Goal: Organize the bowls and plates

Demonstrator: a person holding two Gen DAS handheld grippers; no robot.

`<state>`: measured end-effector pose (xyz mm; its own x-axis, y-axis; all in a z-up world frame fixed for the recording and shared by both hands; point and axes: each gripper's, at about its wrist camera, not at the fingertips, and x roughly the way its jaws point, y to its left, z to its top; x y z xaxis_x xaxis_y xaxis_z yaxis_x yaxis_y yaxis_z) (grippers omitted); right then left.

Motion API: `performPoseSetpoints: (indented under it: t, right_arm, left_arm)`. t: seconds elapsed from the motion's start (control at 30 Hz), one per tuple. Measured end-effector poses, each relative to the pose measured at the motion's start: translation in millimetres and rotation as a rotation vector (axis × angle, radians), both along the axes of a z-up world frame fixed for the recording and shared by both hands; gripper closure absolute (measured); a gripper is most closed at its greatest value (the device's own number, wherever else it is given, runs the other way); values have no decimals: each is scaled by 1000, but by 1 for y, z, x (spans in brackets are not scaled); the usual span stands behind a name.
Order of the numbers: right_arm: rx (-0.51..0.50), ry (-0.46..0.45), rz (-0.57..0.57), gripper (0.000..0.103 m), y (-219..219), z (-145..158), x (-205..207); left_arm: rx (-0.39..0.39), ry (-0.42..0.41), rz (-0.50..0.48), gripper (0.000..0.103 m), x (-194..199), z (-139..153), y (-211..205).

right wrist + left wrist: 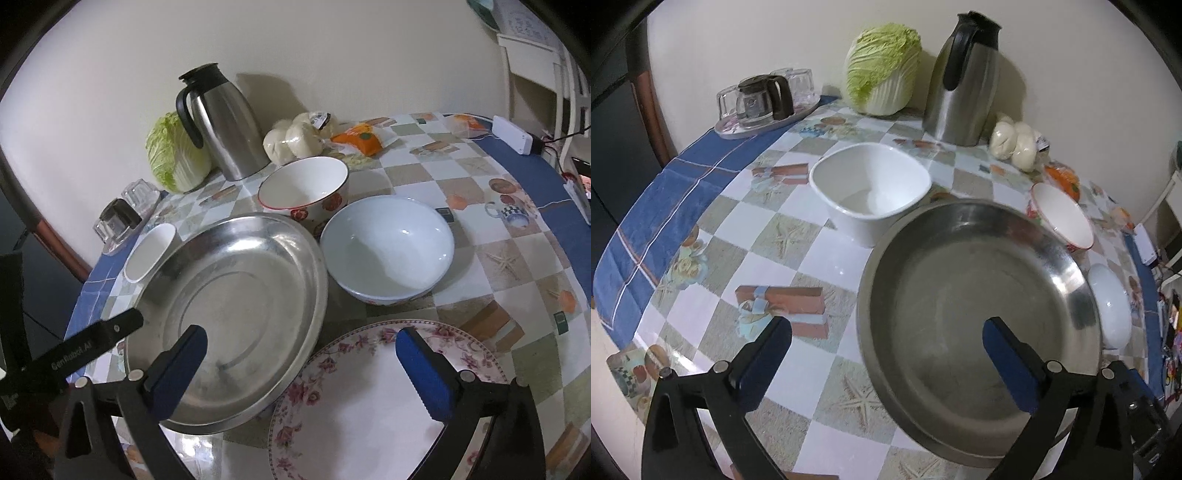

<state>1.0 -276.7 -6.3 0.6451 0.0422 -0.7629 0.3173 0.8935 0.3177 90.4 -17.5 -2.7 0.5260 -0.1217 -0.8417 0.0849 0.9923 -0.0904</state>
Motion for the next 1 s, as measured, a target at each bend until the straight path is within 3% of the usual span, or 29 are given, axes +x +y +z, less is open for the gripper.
performPoseSetpoints:
  t: [0.43,1.0]
  right_arm:
    - [-16,12,8,0,5,3,-11]
    - [-82,31,-14,0,9,9,-57]
  left_arm:
    - [32,-24,-43,0,-19,4,-8]
    - [-71,-28,-92,0,-60,15,-8]
